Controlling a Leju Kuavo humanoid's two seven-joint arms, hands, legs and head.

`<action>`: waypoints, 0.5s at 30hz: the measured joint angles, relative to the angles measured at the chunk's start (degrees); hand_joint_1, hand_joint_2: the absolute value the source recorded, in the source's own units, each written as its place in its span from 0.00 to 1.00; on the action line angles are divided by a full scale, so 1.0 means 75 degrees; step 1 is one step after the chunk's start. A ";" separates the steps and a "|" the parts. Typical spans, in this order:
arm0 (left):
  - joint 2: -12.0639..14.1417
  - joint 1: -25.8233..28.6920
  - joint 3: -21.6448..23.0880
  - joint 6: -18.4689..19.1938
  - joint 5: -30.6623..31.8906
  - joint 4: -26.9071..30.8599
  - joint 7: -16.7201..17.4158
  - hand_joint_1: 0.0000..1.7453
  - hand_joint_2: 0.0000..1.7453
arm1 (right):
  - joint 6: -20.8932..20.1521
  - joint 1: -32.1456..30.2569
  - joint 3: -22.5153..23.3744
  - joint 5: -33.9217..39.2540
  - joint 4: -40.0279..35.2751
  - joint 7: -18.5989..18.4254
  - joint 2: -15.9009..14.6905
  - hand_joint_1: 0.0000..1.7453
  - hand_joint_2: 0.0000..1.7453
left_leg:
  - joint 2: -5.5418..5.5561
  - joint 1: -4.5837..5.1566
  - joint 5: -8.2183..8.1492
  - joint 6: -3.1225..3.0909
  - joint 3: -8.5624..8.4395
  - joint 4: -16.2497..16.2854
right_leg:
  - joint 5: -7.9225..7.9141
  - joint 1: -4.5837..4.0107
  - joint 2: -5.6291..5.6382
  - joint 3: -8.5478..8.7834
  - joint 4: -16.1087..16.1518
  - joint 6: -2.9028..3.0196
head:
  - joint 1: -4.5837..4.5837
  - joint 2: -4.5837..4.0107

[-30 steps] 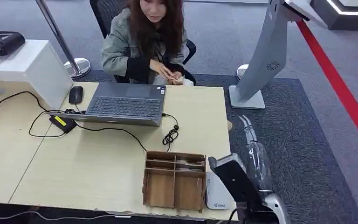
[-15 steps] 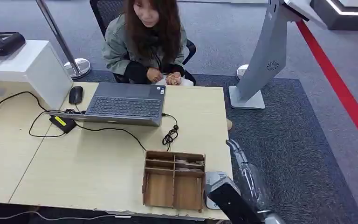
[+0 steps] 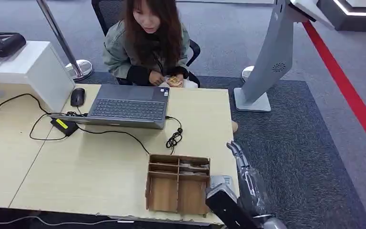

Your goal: Pass the card to the sensor for recognition and then transmit it.

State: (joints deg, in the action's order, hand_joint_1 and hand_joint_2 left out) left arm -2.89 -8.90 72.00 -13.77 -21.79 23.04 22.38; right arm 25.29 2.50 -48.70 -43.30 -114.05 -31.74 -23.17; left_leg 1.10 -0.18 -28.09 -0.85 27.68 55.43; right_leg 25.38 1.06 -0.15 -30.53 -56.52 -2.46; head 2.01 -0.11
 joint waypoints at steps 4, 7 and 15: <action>0.0000 0.0000 0.0000 0.0000 0.0000 0.0000 0.0000 0.00 1.00 | 0.0006 0.0000 -0.0003 -0.0035 0.0096 0.0000 0.0009 0.00 1.00 | 0.0000 0.0000 0.0000 0.0000 0.0000 0.0000 | 0.0000 0.0000 0.0000 0.0000 0.0000 0.0000 | 0.0003 0.0000; 0.0000 0.0000 0.0000 0.0000 0.0000 0.0000 0.0000 0.00 1.00 | 0.0009 0.0000 -0.0006 -0.0050 0.0146 0.0000 0.0012 0.00 1.00 | 0.0000 0.0000 0.0000 0.0000 0.0000 0.0000 | 0.0000 0.0000 0.0000 0.0000 -0.0001 0.0000 | 0.0003 0.0000; 0.0006 0.0000 0.0006 0.0006 0.0044 -0.0003 0.0012 0.00 1.00 | -0.0052 0.0027 -0.0009 -0.0546 0.0385 -0.0154 0.0111 0.00 1.00 | 0.0000 0.0000 0.0000 0.0000 0.0000 0.0000 | 0.0000 0.0000 0.0000 0.0001 -0.0001 0.0000 | 0.0003 0.0000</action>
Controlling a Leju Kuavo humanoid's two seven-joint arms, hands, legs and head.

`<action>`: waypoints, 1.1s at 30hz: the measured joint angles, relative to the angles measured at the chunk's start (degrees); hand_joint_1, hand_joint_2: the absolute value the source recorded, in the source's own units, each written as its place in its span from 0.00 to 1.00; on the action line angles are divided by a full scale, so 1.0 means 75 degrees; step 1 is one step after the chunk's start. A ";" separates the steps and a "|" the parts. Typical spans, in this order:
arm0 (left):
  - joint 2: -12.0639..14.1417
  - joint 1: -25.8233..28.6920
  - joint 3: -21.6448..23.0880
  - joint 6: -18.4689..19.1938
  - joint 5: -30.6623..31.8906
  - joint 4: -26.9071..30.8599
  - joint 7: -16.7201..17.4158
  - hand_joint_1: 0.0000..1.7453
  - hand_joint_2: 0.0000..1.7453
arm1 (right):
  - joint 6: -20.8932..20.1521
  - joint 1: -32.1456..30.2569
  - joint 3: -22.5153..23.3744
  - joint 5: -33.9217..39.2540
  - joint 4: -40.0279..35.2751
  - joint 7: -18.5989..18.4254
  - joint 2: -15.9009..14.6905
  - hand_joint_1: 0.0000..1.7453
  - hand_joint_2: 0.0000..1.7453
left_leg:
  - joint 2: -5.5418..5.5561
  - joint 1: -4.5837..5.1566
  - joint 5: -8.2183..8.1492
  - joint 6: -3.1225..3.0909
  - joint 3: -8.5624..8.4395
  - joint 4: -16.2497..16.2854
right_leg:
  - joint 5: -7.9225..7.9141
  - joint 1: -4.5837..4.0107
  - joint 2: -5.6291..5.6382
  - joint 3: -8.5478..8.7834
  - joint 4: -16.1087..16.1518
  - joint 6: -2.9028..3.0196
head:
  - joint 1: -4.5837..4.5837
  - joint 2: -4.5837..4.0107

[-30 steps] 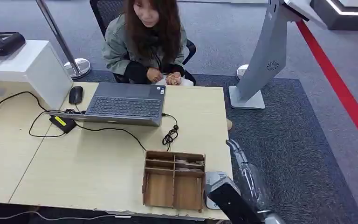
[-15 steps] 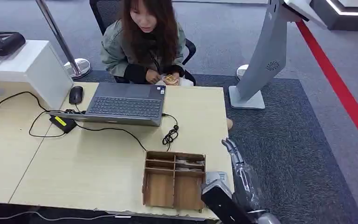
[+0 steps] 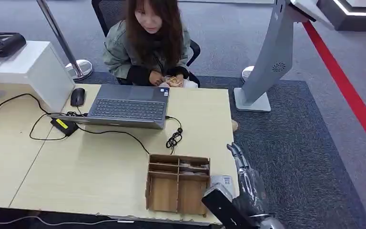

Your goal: Pass the card to the sensor for recognition and then transmit it.

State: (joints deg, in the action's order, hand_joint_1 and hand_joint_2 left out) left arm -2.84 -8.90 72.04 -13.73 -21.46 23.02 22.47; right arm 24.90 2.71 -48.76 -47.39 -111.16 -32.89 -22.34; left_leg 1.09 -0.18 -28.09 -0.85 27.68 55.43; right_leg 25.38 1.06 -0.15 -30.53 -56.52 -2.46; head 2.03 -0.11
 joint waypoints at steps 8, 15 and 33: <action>0.0006 0.0000 0.0009 0.0003 0.0032 0.0003 0.0015 0.00 1.00 | -0.0006 0.0054 0.0000 -0.0620 0.0460 -0.0184 0.0213 0.32 1.00 | 0.0000 -0.0001 0.0000 0.0000 0.0001 0.0000 | 0.0000 -0.0001 0.0000 0.0000 0.0000 0.0000 | 0.0000 0.0000; 0.0006 -0.0002 0.0029 0.0020 0.0102 0.0003 0.0029 0.00 1.00 | -0.0021 0.0141 0.0058 -0.0617 0.0793 -0.0131 0.0411 0.33 1.00 | 0.0000 -0.0001 0.0000 0.0000 0.0001 0.0000 | 0.0000 -0.0001 0.0000 0.0000 0.0000 0.0000 | 0.0000 0.0000; 0.0035 -0.0010 0.0073 0.0085 0.0216 0.0003 0.0029 0.00 1.00 | -0.0175 0.0445 0.0213 -0.0503 0.1603 0.0134 0.0898 0.00 1.00 | 0.0000 -0.0001 0.0000 0.0000 0.0001 0.0000 | 0.0000 -0.0001 -0.0001 0.0000 -0.0001 0.0000 | 0.0000 0.0000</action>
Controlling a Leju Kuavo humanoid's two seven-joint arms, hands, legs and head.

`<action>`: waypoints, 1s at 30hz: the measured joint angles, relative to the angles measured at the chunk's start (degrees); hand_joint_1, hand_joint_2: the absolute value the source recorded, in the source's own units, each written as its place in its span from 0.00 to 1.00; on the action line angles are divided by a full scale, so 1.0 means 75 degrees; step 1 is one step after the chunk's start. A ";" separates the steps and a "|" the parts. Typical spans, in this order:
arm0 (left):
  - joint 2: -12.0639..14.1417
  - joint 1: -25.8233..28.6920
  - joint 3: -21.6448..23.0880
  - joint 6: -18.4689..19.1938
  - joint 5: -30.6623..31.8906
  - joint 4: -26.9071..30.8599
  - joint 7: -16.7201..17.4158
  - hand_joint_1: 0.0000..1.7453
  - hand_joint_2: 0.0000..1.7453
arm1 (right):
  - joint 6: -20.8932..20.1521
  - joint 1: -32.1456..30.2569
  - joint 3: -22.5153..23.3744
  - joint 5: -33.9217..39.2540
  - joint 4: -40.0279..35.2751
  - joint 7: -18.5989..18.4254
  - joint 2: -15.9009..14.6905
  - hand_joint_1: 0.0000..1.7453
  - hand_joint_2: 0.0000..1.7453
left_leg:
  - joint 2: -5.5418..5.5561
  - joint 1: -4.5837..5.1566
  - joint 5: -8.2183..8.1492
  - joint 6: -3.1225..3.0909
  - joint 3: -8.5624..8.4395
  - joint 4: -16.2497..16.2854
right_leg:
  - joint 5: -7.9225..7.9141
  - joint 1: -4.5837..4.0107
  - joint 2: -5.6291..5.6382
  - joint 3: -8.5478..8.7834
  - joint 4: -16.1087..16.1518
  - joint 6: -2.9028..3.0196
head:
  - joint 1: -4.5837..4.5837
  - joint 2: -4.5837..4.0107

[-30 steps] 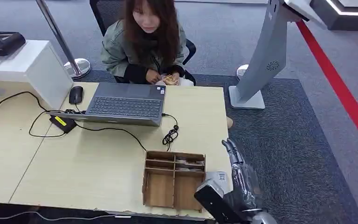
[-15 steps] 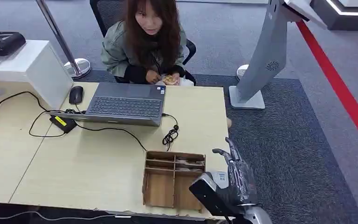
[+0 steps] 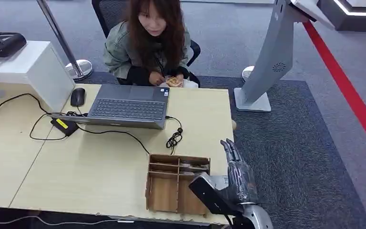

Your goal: Pass the card to the sensor for recognition and then transmit it.

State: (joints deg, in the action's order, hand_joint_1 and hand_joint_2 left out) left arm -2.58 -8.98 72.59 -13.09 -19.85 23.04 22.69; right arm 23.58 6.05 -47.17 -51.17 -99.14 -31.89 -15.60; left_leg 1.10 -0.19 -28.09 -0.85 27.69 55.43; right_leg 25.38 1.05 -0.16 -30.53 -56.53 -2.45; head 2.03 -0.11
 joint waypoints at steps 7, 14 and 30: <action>0.0012 -0.0012 0.0000 0.0044 0.0014 0.0000 0.0000 0.00 1.00 | -0.0076 0.0091 0.0029 0.0015 0.0233 0.0108 0.0207 0.01 1.00 | 0.0000 0.0000 0.0000 0.0000 -0.0001 0.0000 | 0.0000 0.0000 0.0000 0.0000 -0.0001 0.0000 | 0.0000 0.0000; 0.0015 -0.0017 0.0000 0.0058 0.0047 0.0000 -0.0003 0.00 1.00 | -0.0090 0.0138 0.0073 0.0038 0.0492 0.0213 0.0385 0.02 1.00 | -0.0001 0.0000 0.0000 0.0000 -0.0001 0.0000 | 0.0000 0.0000 0.0000 0.0000 -0.0001 0.0000 | 0.0000 0.0000; 0.0020 -0.0017 0.0000 0.0064 0.0114 0.0000 -0.0023 0.00 1.00 | -0.0084 0.0211 0.0134 0.0149 0.1008 0.0382 0.0685 0.28 1.00 | -0.0002 0.0000 0.0000 0.0000 -0.0001 0.0000 | 0.0000 0.0000 0.0000 0.0000 -0.0001 0.0000 | 0.0000 0.0000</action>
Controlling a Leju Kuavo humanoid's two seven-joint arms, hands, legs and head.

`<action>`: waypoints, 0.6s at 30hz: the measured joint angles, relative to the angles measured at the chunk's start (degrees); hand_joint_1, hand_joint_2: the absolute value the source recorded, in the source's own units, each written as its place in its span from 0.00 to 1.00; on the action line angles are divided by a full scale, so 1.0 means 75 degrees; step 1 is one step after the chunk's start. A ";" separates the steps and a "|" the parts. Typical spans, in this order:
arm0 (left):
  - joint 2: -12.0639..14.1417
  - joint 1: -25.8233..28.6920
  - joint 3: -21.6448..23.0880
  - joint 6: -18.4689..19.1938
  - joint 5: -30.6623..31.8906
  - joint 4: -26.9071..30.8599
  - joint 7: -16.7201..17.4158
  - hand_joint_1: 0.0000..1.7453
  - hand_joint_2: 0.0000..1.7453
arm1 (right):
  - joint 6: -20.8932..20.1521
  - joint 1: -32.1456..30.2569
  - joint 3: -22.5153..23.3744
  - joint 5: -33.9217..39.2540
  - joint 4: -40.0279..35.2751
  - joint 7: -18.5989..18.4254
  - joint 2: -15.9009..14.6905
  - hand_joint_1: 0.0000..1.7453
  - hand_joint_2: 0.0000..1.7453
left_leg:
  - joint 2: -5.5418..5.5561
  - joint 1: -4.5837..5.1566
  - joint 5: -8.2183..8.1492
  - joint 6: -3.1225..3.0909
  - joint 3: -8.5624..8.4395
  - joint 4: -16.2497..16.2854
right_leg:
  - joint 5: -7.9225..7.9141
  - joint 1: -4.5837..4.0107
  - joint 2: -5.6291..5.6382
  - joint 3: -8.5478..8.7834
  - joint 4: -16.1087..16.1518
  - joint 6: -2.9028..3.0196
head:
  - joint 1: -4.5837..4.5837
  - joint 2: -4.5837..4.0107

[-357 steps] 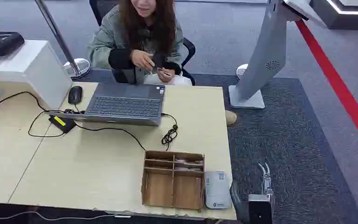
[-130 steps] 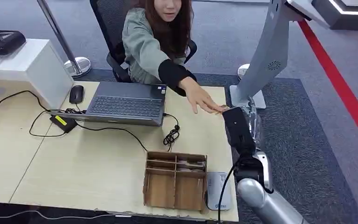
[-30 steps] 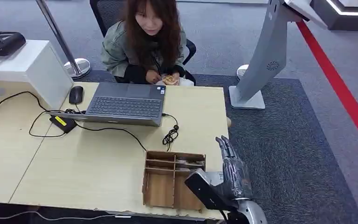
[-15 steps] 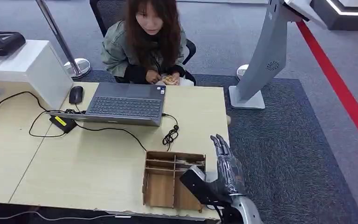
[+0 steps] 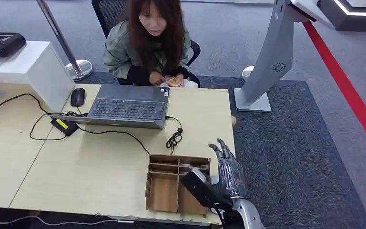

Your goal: Pass the card to the sensor for recognition and then transmit it.

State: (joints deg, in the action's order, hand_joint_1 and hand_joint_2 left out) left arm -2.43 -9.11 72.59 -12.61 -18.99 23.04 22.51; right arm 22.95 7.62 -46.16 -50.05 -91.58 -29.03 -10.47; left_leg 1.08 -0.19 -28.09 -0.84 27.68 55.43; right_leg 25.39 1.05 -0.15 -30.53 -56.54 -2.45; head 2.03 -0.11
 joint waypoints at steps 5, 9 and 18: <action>0.0003 0.0000 0.0000 0.0000 0.0003 0.0000 -0.0003 0.00 1.00 | 0.0000 0.0012 0.0003 0.0000 0.0116 0.0035 0.0058 0.28 1.00 | 0.0000 0.0000 0.0000 0.0000 0.0000 0.0000 | 0.0000 0.0000 0.0000 0.0001 0.0000 0.0000 | 0.0000 0.0000; 0.0012 0.0001 0.0006 0.0009 0.0018 0.0000 -0.0020 0.00 1.00 | -0.0009 0.0041 0.0003 0.0000 0.0242 0.0055 0.0111 0.27 1.00 | 0.0000 0.0000 0.0000 0.0000 -0.0001 0.0000 | 0.0000 0.0000 0.0000 0.0000 0.0000 0.0000 | 0.0000 0.0000; 0.0015 0.0000 0.0006 0.0026 0.0026 0.0000 -0.0041 0.00 1.00 | -0.0015 0.0097 0.0003 0.0003 0.0454 0.0137 0.0216 0.26 1.00 | -0.0001 0.0000 0.0000 0.0000 -0.0001 0.0000 | 0.0000 0.0000 0.0000 0.0000 0.0000 0.0000 | 0.0000 0.0000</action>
State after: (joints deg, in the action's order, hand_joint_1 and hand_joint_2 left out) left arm -2.32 -9.11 72.63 -12.41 -18.80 23.04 22.21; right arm 22.84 8.35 -46.14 -50.03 -88.17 -28.00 -8.85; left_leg 1.07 -0.19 -28.09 -0.84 27.68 55.43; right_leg 25.39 1.05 -0.15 -30.53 -56.54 -2.45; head 2.03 -0.11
